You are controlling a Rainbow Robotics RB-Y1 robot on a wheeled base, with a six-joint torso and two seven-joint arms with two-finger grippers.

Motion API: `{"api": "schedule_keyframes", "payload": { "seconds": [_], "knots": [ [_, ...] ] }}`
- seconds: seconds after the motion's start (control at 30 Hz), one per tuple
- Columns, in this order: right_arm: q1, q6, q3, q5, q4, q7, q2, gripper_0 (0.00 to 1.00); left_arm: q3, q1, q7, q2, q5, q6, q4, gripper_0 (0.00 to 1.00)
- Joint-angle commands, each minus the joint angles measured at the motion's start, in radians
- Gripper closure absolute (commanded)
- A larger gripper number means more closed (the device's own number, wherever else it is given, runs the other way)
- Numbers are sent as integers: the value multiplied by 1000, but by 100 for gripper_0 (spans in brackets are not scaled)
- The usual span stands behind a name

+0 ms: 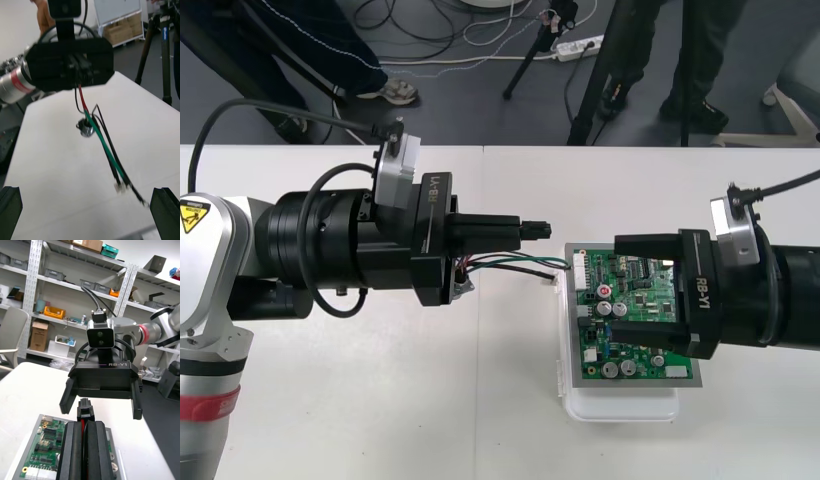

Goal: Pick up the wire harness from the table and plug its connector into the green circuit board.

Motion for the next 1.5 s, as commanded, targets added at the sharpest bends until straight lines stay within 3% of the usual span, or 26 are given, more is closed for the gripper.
{"api": "schedule_keyframes", "payload": {
  "seconds": [0.03, 0.47, 0.8, 1.27, 1.5],
  "knots": [
    [86, -55, -128, 119, -20, 49, -48, 0, 35, 49, -9, 50, 45, -23, -18, 100],
    [111, -371, -346, 414, 63, 57, -31, 0, 72, 121, -153, 105, 66, -33, -12, 100],
    [111, -584, -487, 639, 64, 51, 1, 0, 70, 122, -324, 102, 95, -95, 133, 100],
    [77, -691, -487, 947, 63, 25, 72, 0, 9, 93, -567, 102, 151, -138, 338, 100],
    [19, -714, -416, 1081, 63, -23, 96, 0, -33, 63, -681, 89, 171, -152, 452, 100]
  ]
}}
